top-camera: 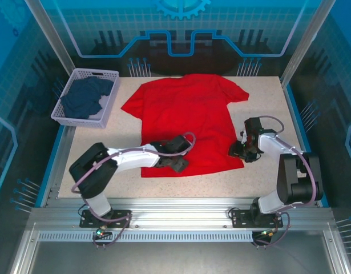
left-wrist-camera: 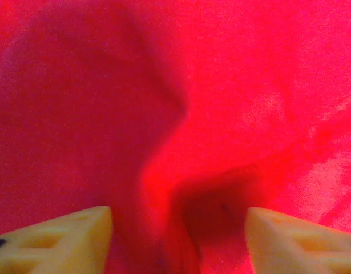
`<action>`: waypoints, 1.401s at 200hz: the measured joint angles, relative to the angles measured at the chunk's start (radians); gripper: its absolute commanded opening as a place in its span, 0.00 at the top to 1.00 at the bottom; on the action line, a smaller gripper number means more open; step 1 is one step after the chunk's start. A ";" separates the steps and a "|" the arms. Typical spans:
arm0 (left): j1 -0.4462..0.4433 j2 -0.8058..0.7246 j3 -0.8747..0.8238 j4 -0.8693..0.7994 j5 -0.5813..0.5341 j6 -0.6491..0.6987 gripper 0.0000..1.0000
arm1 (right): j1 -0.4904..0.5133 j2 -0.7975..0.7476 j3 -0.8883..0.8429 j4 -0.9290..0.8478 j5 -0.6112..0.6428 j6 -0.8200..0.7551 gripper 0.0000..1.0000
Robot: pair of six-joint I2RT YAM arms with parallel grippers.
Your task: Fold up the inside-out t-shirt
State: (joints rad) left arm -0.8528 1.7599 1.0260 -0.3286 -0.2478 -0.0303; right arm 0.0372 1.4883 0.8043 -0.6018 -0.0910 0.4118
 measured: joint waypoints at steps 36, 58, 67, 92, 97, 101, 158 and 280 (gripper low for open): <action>0.000 0.050 0.040 -0.015 -0.026 0.031 0.70 | 0.000 -0.061 -0.007 -0.003 -0.005 -0.010 0.45; 0.005 0.042 0.049 -0.014 -0.021 0.028 0.83 | 0.013 -0.137 -0.012 -0.007 -0.004 -0.030 0.43; 0.011 0.032 0.048 -0.014 -0.008 0.017 0.90 | 0.034 -0.179 -0.018 -0.006 -0.006 -0.044 0.42; 0.048 -0.005 0.048 -0.013 0.058 0.002 1.00 | 0.145 -0.269 -0.043 0.036 -0.027 -0.088 0.39; 0.059 -0.014 0.047 -0.010 0.075 0.002 1.00 | 0.176 -0.279 -0.049 0.053 -0.032 -0.097 0.38; 0.067 -0.023 0.044 -0.005 0.090 -0.001 1.00 | 0.204 -0.285 -0.053 0.068 -0.040 -0.102 0.37; 0.231 -0.196 -0.053 0.071 0.426 -0.108 1.00 | 0.484 -0.191 -0.106 0.375 -0.081 -0.171 0.24; 0.217 -0.332 -0.203 0.174 0.403 -0.082 0.47 | 0.504 -0.114 -0.105 0.581 -0.125 -0.192 1.00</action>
State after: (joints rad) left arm -0.6353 1.4281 0.8234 -0.1543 0.1555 -0.1120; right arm 0.5407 1.3743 0.6991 -0.0212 -0.2161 0.2203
